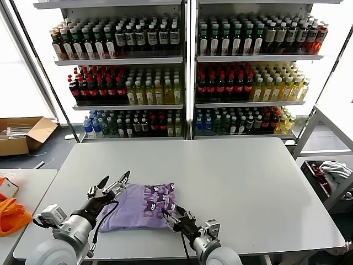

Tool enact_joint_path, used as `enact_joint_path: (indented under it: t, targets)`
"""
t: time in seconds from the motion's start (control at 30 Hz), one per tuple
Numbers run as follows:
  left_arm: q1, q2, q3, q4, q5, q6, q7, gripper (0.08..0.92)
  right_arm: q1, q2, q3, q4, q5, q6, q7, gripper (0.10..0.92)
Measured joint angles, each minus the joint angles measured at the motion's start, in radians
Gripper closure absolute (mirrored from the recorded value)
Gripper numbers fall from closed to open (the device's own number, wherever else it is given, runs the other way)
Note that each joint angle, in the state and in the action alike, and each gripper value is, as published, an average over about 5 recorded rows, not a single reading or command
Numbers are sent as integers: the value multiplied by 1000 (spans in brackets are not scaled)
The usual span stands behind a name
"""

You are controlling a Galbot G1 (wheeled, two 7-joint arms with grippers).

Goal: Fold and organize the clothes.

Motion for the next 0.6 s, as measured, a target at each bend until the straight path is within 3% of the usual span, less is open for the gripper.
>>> enact_joint_path:
  t: [0.6]
  targets:
    - [47,-10,-30,-18,8,-4,13,177,0,-33,64,0,185,12,-25,896]
